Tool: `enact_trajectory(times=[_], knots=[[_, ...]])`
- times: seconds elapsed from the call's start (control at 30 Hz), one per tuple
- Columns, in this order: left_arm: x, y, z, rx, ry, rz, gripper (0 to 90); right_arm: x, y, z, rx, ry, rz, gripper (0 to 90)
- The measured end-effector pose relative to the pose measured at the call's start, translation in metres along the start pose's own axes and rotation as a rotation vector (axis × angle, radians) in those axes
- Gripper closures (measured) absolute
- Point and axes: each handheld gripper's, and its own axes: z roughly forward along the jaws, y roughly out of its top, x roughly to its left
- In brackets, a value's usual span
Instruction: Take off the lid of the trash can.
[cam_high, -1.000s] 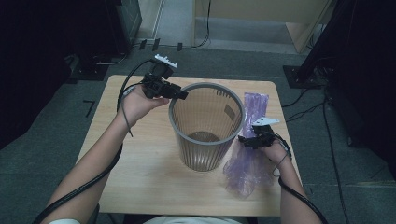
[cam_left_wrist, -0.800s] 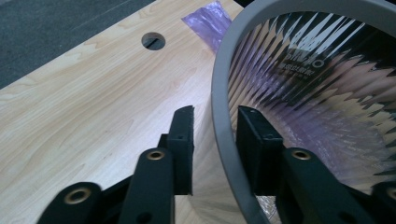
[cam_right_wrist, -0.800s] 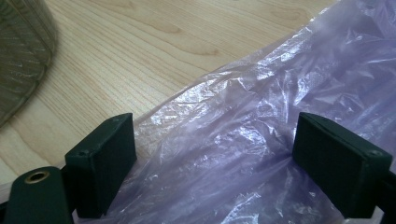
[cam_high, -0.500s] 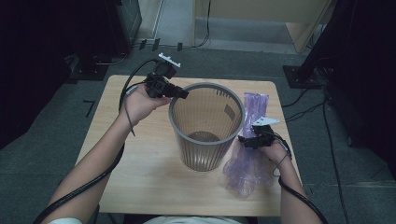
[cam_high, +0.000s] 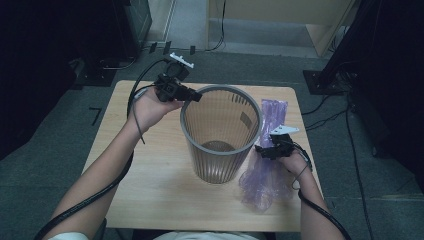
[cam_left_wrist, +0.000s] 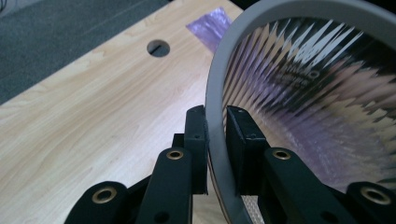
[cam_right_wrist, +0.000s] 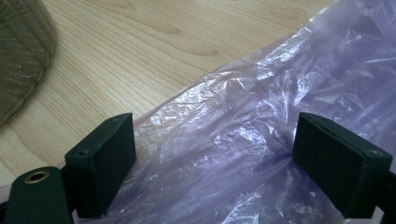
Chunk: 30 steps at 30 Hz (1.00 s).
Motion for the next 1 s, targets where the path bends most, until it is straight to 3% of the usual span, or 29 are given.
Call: enact_trajectory(times=[0.2,0.37,0.63,0.7,0.77,0.93,1.0], knots=[[0.001,0.005,-0.008,-0.012,-0.013,-0.019,79.4,0.0,0.0,0.0,0.0,-0.001,0.0,13.5],[0.015,0.004,-0.013,-0.008,-0.083,-0.142,80.1,0.0,0.0,0.0,0.001,-0.001,0.002,13.4],[0.03,0.001,-0.023,-0.043,-0.147,-0.195,82.7,0.0,0.0,0.0,0.0,-0.001,0.002,13.4],[0.031,0.0,-0.026,-0.032,-0.129,-0.191,82.7,0.0,0.0,0.0,0.001,-0.002,0.002,13.3],[0.033,-0.002,-0.029,-0.03,-0.149,-0.199,82.8,0.0,0.0,0.0,0.001,-0.001,0.001,13.1],[0.037,-0.005,-0.035,-0.041,-0.14,-0.212,82.7,0.001,0.001,0.001,0.001,-0.004,0.001,13.0],[0.041,-0.006,-0.037,-0.046,-0.166,-0.23,82.7,0.001,0.001,0.001,0.002,-0.004,0.005,13.0]])
